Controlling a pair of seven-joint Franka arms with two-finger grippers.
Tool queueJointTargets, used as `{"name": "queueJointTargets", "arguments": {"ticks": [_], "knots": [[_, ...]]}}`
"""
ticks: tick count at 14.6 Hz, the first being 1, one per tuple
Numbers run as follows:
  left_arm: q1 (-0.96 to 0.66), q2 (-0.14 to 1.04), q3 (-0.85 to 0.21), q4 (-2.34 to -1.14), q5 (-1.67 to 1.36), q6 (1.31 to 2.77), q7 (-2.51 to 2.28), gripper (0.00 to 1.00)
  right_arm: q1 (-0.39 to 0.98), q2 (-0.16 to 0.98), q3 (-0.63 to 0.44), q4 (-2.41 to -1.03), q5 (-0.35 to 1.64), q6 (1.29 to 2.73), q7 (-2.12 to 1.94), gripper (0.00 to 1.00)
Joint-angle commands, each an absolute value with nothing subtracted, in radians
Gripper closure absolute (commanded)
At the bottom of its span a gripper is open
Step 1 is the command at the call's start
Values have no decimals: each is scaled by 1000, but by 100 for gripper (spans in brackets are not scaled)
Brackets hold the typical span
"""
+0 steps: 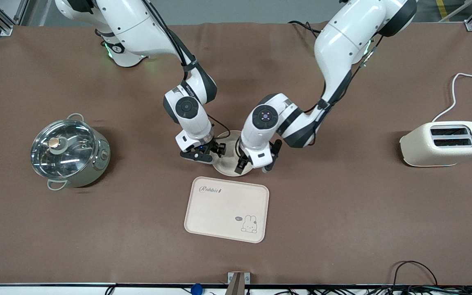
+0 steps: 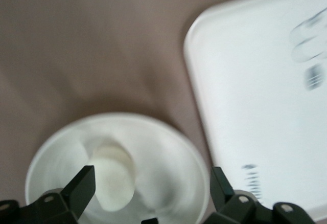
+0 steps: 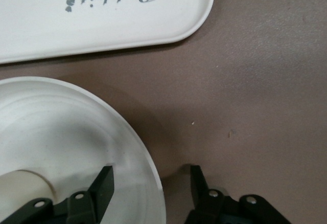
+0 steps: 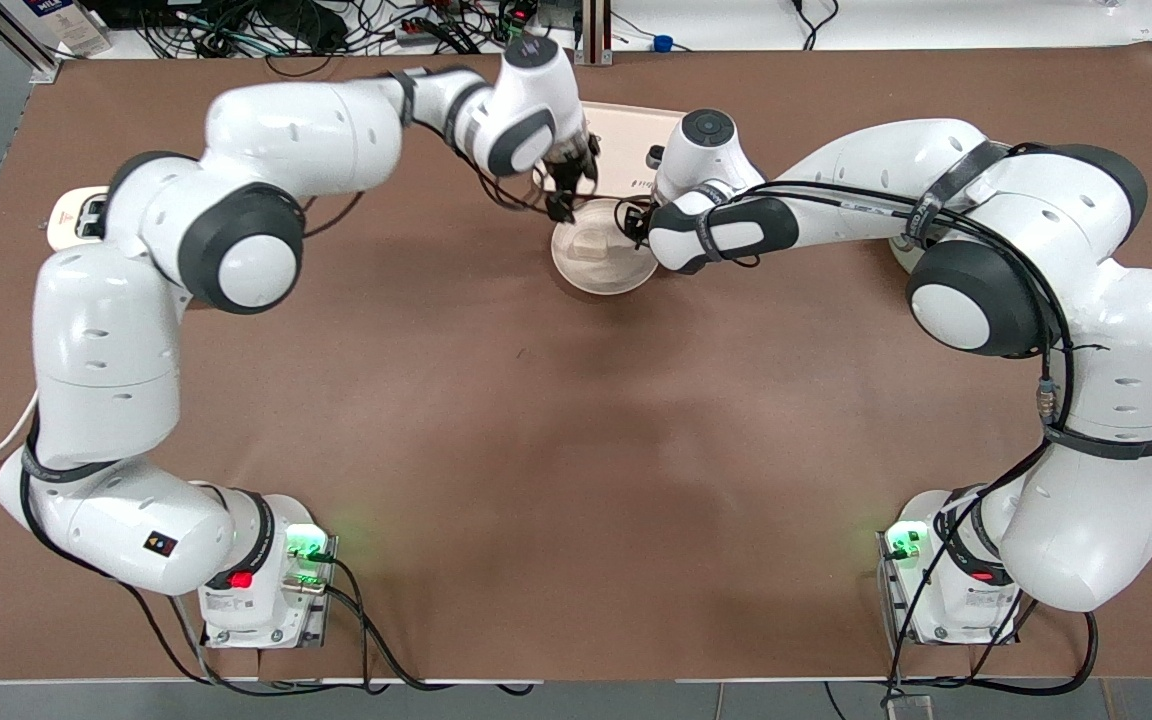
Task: Place bun in plate and plate on tray
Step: 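Release the bun onto the plate and withdraw the left gripper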
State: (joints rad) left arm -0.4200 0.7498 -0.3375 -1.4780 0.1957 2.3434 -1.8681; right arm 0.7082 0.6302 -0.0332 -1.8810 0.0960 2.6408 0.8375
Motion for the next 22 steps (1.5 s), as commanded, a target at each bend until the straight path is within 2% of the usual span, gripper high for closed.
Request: {"name": "queueJointTargets", "arguments": {"ticks": [1,5,7,12,17,22], "knots": [[-321,606,-344,-1497,210,2219,-1649,0,699,626,-28,-1901,81,2655,831,51],[-186,468,-348,-1497,201,2038,-1259,0,709,617,-28,-1920,81,2671,834,79],[-141,413,-345,-1497,189,1941,-1073,0,712,606,-26,-1928,81,2671,834,87],[-35,284,-347,-1496,189,1766,-777,0,713,568,-15,-1928,84,2662,848,96],[66,137,-347,-1497,75,1631,-517,0,772,535,-11,-1937,87,2658,865,98],[31,-7,-224,-1548,29,1514,-212,0,743,541,-8,-1862,113,2671,871,98]]}}
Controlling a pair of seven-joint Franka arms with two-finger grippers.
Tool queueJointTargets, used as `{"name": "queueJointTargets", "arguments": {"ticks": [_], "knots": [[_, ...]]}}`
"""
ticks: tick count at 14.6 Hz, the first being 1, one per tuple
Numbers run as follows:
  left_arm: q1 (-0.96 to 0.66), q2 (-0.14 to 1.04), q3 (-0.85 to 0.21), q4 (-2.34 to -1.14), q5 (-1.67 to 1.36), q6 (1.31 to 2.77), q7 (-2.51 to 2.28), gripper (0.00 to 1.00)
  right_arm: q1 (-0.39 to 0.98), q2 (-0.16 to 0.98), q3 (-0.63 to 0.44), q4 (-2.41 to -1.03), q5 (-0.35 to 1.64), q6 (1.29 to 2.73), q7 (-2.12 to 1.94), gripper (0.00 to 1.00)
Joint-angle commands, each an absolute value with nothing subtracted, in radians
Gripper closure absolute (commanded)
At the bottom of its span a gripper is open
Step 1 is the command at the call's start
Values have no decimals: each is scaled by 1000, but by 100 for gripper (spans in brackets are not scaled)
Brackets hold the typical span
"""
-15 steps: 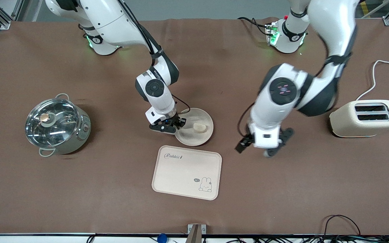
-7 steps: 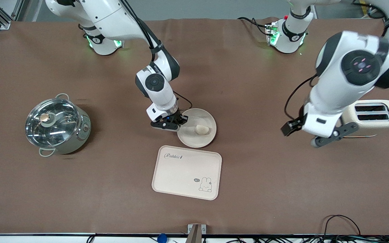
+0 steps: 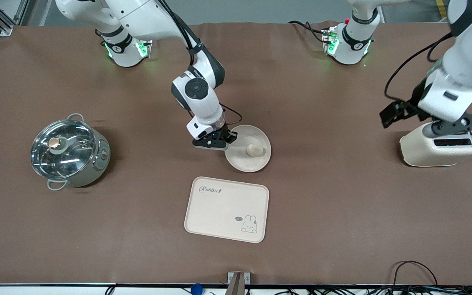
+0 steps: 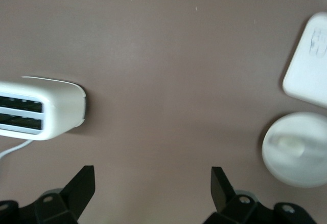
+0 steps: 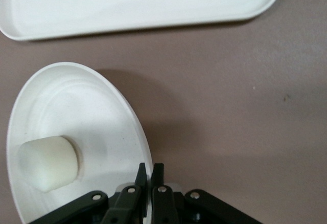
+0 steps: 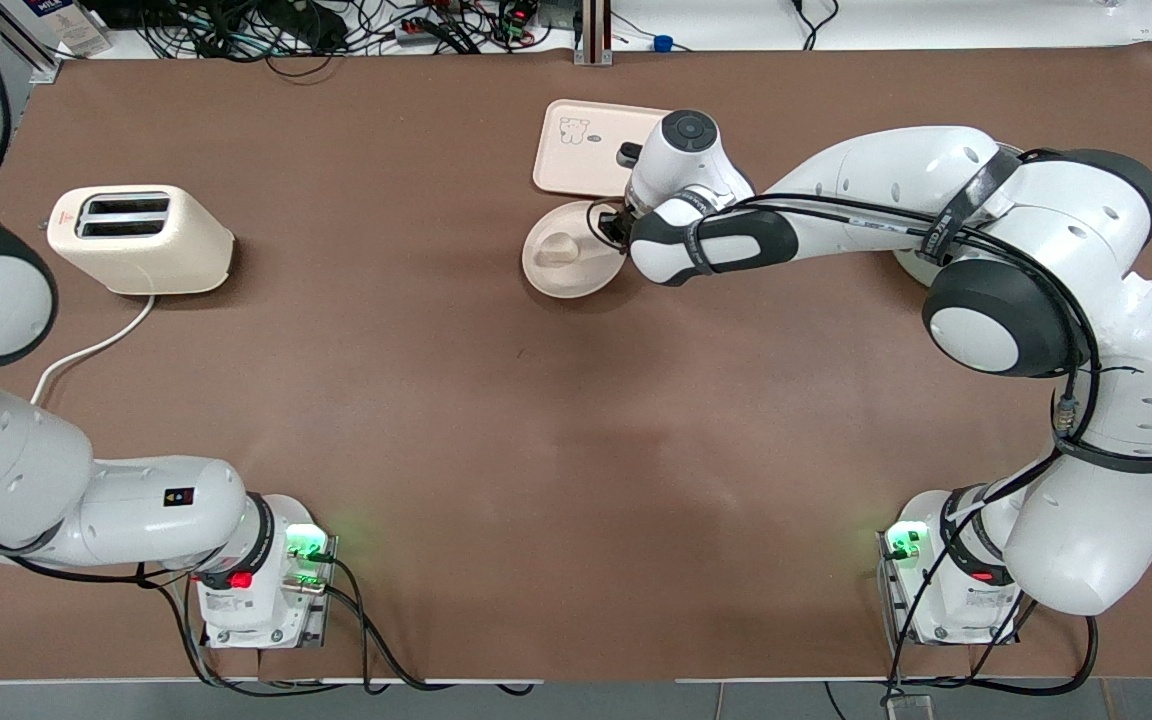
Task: Place bun in plate and plate on tray
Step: 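Slide the plate with the right gripper onto the white tray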
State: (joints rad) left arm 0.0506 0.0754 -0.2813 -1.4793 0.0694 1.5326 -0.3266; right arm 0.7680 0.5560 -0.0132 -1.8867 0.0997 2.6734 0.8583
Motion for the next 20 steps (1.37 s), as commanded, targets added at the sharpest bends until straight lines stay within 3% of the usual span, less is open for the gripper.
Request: {"name": "queueJointTargets", "arguments": {"ticks": [1,3,10,13,20], "knots": [[22,-44,-201,-1578,15,1514,-169,0,732,545,-8,-1835,155,2671,870,98],[-21,-99,-151,-1623,11,1500,-161,0,724,558,-8,-1764,213,2671,862,99],[-15,-110,-156,-1620,-3,1453,-160,0,574,724,-9,-1543,218,2663,861,99],[-15,-120,-160,-1620,-3,1453,-160,0,516,776,-9,-1506,216,2668,858,99],[-14,-115,-150,-1621,-8,1463,-81,0,522,830,-11,-1483,213,2672,822,99]]}}
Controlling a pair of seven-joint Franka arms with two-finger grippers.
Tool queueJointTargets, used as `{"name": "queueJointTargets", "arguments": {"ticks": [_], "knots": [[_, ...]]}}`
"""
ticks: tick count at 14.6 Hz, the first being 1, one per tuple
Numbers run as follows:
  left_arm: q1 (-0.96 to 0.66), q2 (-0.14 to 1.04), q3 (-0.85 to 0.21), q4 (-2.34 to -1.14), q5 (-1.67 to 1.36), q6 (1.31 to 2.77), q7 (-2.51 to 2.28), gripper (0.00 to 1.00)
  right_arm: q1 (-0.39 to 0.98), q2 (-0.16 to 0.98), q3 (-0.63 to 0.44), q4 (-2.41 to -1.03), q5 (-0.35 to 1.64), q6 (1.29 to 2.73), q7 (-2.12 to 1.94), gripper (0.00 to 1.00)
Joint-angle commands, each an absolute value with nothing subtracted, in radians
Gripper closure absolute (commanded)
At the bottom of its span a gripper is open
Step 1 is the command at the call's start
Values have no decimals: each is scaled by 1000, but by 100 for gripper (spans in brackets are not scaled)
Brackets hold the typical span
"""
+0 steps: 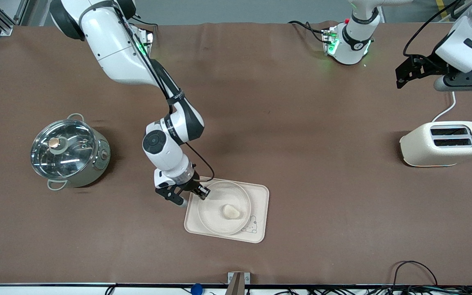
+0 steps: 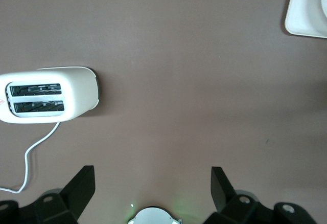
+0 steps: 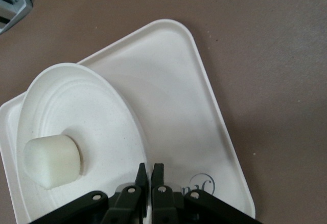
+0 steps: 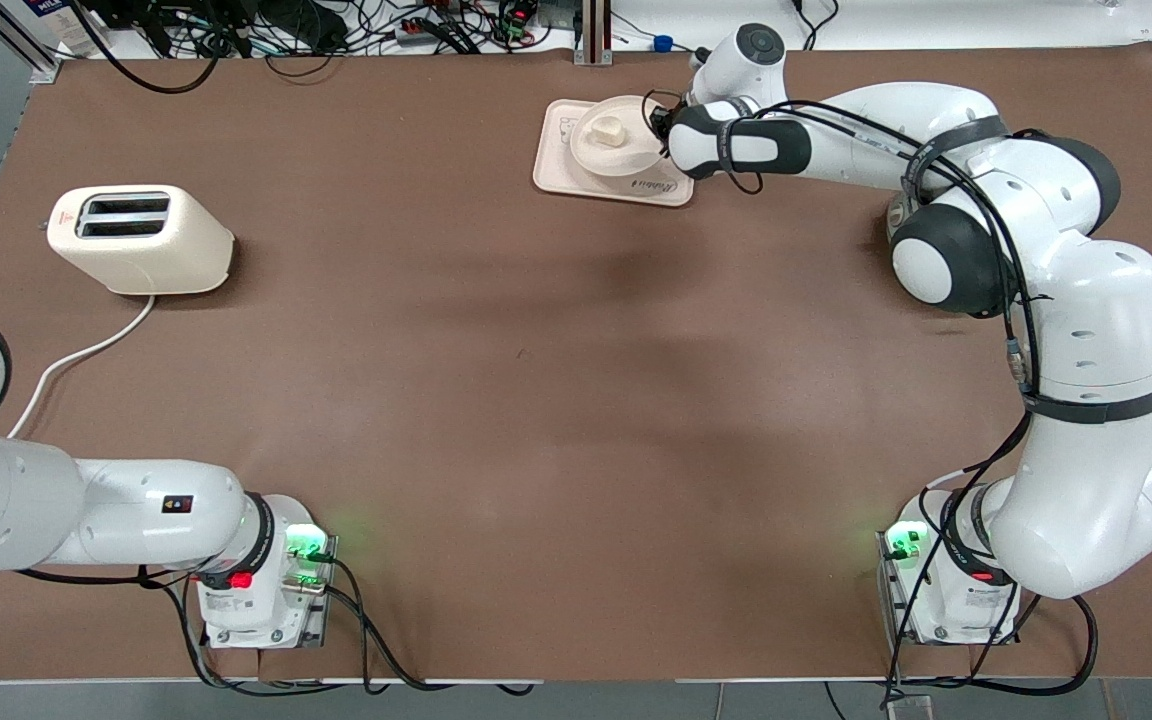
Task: Place bun in plate and plate on tray
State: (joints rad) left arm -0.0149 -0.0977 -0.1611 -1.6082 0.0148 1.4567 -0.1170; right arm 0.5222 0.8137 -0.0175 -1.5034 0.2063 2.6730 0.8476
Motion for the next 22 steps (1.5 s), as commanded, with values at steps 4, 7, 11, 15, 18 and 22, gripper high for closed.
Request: {"name": "queueJointTargets", "arguments": {"ticks": [4,7,11,15,18,22], "knots": [[9,-115,-147,-1634,-8,1529,-3,0,512,857,-9,-1480,213,2707,821,99],[11,-117,-147,-1657,-8,1568,-2,0,512,862,-9,-1474,216,2709,822,99],[11,-120,-147,-1663,-8,1585,-2,0,509,879,-9,-1465,218,2736,827,79],[11,-121,-147,-1661,-6,1582,-2,0,505,876,-9,-1465,219,2743,828,51],[9,-109,-147,-1651,-3,1583,-2,0,492,865,-8,-1463,224,2732,825,46],[11,-91,-147,-1652,3,1606,-2,0,494,813,3,-1471,222,2663,825,41]]}}
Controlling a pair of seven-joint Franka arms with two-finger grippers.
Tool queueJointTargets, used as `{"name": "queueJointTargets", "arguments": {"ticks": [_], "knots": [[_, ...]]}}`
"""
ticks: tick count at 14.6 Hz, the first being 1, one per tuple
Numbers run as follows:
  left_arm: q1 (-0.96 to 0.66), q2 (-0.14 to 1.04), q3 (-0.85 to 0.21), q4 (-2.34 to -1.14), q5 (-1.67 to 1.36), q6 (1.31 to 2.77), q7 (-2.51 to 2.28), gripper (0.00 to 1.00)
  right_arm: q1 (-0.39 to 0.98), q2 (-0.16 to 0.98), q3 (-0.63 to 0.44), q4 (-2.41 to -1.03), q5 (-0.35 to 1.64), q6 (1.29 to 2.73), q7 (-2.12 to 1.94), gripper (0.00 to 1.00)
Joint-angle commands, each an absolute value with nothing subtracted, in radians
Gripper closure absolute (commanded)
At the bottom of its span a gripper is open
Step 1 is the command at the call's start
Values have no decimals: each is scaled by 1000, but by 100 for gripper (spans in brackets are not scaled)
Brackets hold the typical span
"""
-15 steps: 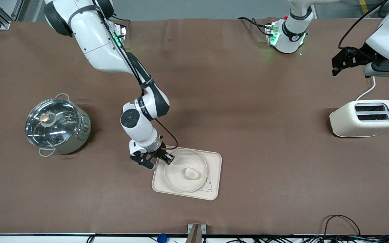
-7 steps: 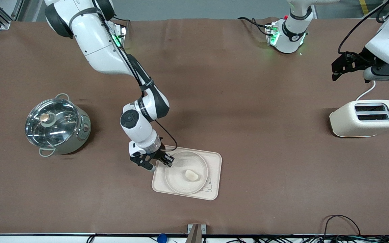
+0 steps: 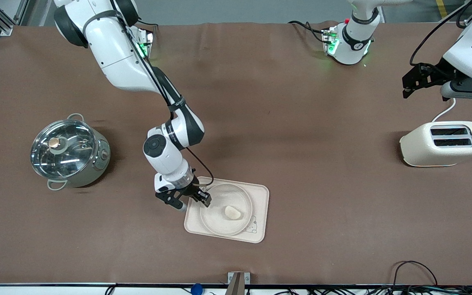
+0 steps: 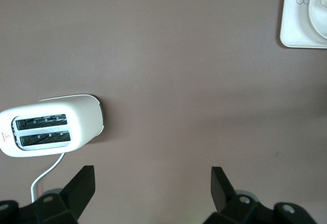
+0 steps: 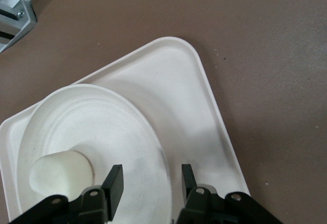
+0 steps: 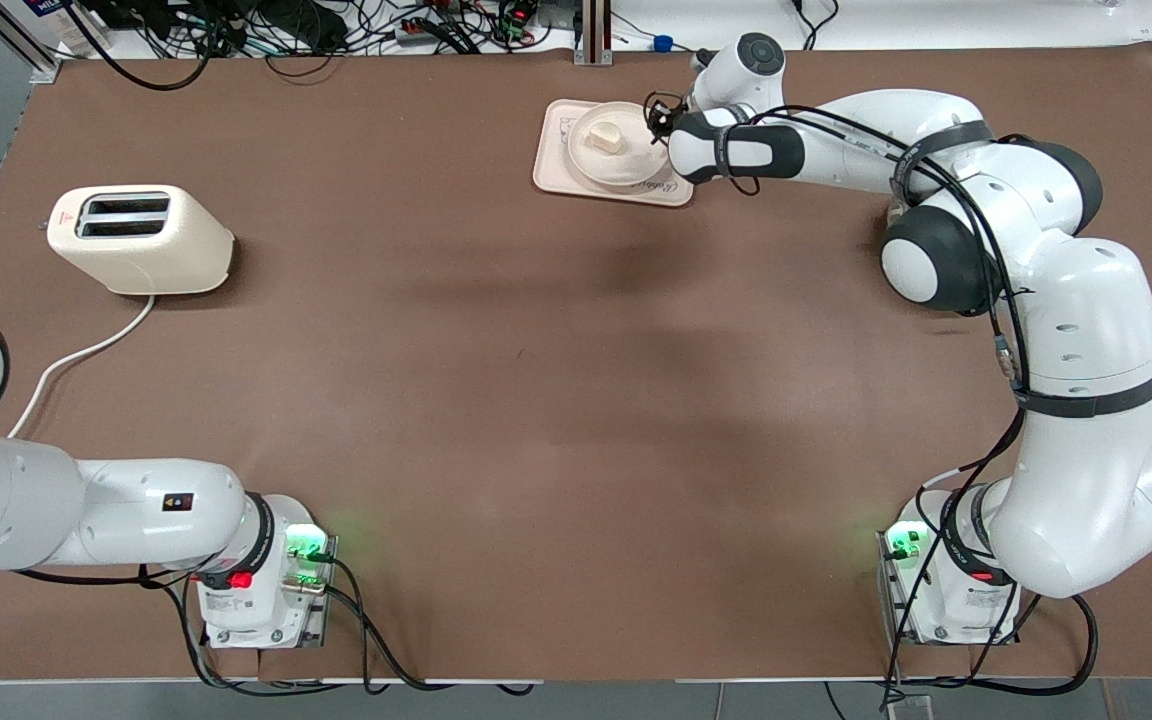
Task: Place bun in plate and plate on tray
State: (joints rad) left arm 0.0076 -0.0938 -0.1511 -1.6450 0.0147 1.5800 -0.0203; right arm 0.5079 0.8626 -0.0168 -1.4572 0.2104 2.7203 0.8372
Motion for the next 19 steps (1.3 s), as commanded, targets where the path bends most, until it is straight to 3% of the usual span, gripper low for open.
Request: {"name": "queueJointTargets", "arguments": {"ticks": [1,6,11,14,19], "knots": [[11,-86,-147,-1652,3,1609,-2,0,491,781,2,-1471,222,2605,824,35],[23,-90,-144,-1652,5,1608,-2,0,430,629,-2,-1473,218,2412,801,0],[32,-95,-144,-1646,5,1601,-2,0,303,430,-6,-1486,210,2061,724,0],[32,-95,-144,-1634,5,1598,-18,0,146,327,-8,-1489,207,1867,388,0],[31,-89,-146,-1634,5,1598,-8,0,-12,154,-14,-1500,71,1671,207,0]]}}
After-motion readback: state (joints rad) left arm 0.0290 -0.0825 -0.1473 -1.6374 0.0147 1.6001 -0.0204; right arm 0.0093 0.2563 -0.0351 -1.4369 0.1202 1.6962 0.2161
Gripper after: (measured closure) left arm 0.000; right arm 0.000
